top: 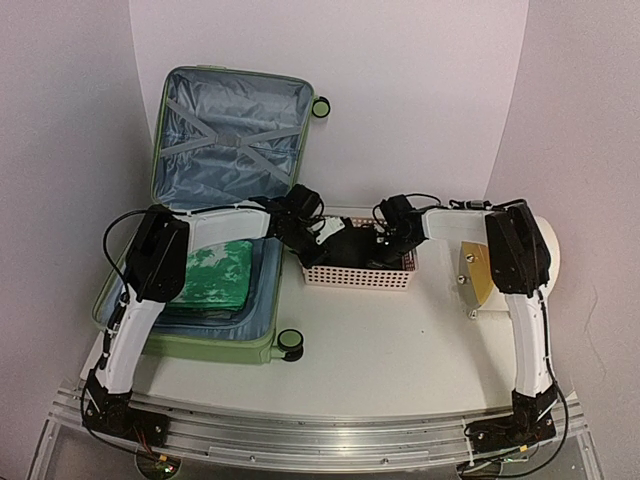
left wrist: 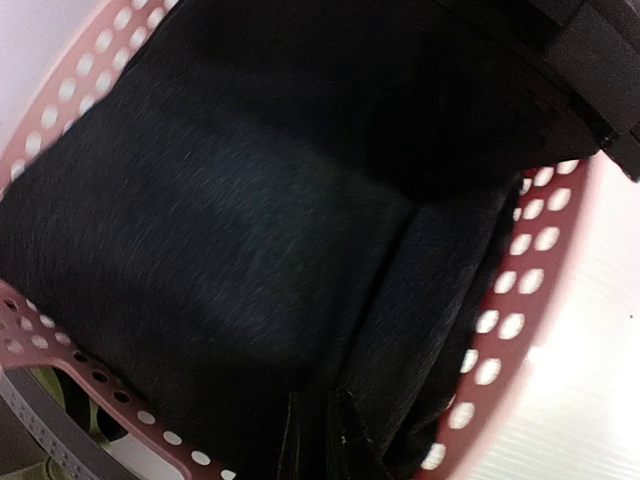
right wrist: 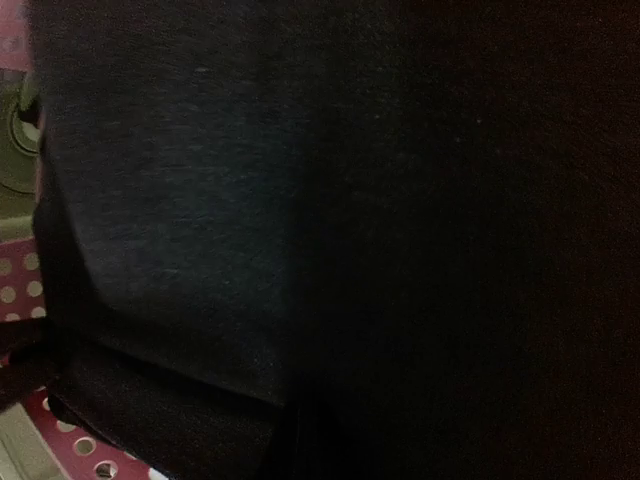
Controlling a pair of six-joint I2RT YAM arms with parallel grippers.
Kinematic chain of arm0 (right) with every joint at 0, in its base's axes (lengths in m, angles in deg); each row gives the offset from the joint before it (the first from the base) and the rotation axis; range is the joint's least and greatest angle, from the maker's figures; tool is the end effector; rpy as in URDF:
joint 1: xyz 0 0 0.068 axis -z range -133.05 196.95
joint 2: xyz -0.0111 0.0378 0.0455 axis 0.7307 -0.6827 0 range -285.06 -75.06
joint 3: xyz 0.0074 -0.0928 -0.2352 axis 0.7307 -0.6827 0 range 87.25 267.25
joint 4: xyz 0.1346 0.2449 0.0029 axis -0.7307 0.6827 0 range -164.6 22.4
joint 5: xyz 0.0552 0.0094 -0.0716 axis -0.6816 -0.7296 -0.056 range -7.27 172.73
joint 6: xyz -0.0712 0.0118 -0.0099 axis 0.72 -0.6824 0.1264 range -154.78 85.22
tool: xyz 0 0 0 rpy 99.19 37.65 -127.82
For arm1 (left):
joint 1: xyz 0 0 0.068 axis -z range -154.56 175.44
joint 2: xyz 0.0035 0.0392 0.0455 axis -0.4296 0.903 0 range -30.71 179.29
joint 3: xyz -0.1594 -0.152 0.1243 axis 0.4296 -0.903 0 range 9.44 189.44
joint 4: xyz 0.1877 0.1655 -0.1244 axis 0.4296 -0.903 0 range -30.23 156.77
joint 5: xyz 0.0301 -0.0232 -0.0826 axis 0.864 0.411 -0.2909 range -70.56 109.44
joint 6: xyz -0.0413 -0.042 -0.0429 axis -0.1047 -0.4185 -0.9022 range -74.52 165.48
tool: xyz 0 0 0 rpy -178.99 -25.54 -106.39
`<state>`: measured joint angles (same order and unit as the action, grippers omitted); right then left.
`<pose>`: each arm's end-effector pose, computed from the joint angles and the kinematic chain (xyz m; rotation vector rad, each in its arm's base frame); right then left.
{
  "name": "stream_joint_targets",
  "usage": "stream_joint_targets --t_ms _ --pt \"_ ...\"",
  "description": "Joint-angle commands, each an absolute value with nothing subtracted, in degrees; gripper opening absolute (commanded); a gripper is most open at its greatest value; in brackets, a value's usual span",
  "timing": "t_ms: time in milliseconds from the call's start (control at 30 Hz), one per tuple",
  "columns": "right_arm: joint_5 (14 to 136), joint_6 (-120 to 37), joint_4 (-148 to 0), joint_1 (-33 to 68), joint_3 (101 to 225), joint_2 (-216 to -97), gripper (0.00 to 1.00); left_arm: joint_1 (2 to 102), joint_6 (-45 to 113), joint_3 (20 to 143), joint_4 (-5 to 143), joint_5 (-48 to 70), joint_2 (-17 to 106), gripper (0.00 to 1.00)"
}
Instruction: Open, take out, and arrange the luggage
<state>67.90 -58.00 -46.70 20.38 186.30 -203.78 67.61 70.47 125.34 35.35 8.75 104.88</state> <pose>0.4425 0.2387 0.1130 -0.1783 2.6591 0.6403 0.3977 -0.3753 0.1474 1.4365 2.0160 -0.3594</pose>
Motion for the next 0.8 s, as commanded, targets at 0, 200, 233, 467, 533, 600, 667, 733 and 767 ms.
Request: stream_joint_targets --t_ms 0,200,233,467,533,600,667,733,767 --pt "69.2 -60.4 -45.6 21.9 184.3 -204.6 0.01 66.1 69.5 123.4 31.2 6.5 105.5 0.09" --pt "71.3 -59.9 -44.3 22.1 182.3 -199.7 0.02 66.1 70.8 119.5 26.4 1.7 101.7 0.14" --pt "71.2 -60.1 -44.2 22.0 180.6 -198.1 0.02 66.1 70.6 118.1 25.2 -0.1 100.4 0.15" --pt "67.8 -61.6 -44.1 19.3 175.7 -188.8 0.04 66.1 70.8 114.7 22.9 -7.4 94.1 0.27" --pt "67.9 -62.1 -44.0 18.7 178.9 -186.7 0.05 65.9 71.2 122.4 21.9 -6.0 94.6 0.34" --pt "70.4 -61.4 -43.8 18.9 181.8 -186.9 0.05 65.9 71.1 127.2 22.0 -5.7 95.3 0.38" --pt "75.4 -61.1 -43.5 20.3 185.7 -189.6 0.06 65.9 69.4 132.0 24.6 -6.0 96.6 0.43" --pt "81.6 -61.0 -43.4 21.4 187.5 -192.8 0.05 65.9 67.3 130.8 30.7 -2.6 97.7 0.42" --pt "83.2 -60.8 -43.5 21.8 188.0 -193.9 0.05 65.9 66.7 130.0 32.2 -1.2 98.3 0.41"
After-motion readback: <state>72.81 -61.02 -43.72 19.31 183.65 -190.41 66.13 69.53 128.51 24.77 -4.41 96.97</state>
